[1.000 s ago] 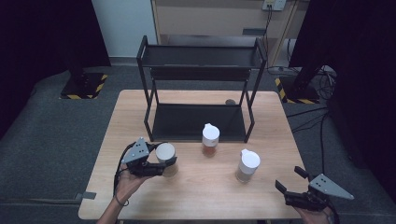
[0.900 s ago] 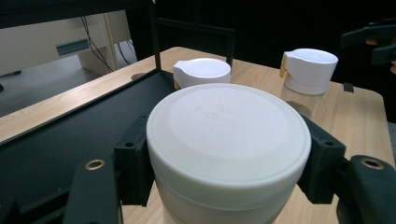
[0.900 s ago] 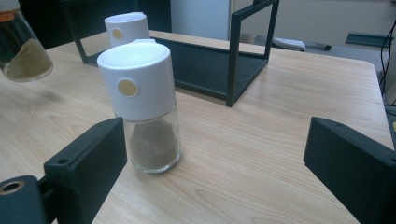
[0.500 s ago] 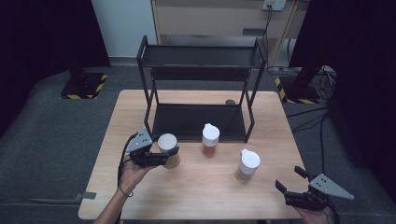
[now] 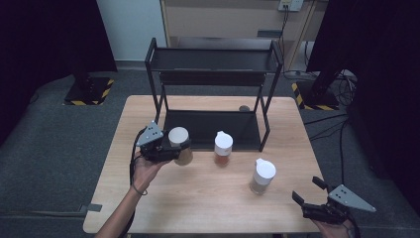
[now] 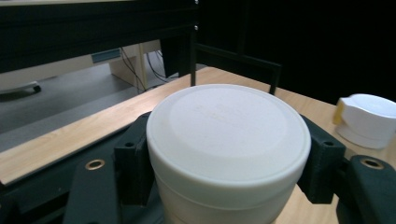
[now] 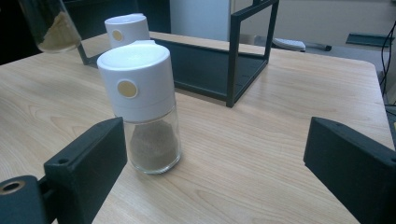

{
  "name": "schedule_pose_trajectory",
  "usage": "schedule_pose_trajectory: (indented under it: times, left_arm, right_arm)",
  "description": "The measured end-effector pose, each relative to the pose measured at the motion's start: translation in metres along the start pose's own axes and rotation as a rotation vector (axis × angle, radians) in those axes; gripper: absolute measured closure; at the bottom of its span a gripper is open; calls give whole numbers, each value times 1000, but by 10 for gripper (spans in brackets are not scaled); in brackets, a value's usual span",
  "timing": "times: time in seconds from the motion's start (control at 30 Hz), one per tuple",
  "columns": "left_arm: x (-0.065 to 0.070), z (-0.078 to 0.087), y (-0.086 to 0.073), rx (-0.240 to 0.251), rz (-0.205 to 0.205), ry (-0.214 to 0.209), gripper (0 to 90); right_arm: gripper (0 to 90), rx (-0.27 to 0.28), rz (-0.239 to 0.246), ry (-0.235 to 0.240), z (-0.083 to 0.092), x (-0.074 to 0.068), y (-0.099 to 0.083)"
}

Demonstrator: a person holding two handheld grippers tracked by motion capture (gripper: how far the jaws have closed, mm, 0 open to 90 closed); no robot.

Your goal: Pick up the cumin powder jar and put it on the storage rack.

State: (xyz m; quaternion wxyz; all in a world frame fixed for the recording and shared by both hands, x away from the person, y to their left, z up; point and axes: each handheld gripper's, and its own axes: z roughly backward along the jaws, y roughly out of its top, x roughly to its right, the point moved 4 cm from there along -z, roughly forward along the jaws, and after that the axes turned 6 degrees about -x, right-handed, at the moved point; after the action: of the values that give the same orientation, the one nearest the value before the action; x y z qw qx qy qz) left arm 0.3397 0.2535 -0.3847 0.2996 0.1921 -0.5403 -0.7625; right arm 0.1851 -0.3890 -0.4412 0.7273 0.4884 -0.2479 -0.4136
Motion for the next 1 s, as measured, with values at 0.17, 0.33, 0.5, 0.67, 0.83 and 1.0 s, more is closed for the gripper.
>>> schedule_pose_trajectory:
  times: [0.17, 0.33, 0.5, 0.67, 0.83, 1.0]
  left_arm:
    - [-6, -8, 4, 2, 17, 40, 330]
    - [-9, -16, 3, -1, 33, 102, 330]
    - [-10, -25, 2, 9, 38, 159, 330]
    - [-14, -34, 4, 9, 43, 190, 330]
    - [-17, -48, 5, -3, 52, 236, 330]
    - [-20, -57, 1, 11, 78, 260, 331]
  right_arm:
    - [65, 2, 0, -1, 0, 0, 0]
    - [65, 2, -1, 2, 0, 0, 0]
    - [65, 4, -2, 3, 0, 1, -1]
    - [65, 4, -3, 3, 0, 1, -1]
    - [65, 5, -6, 4, 0, 1, -1]
    - [66, 5, -7, 5, 0, 2, -1]
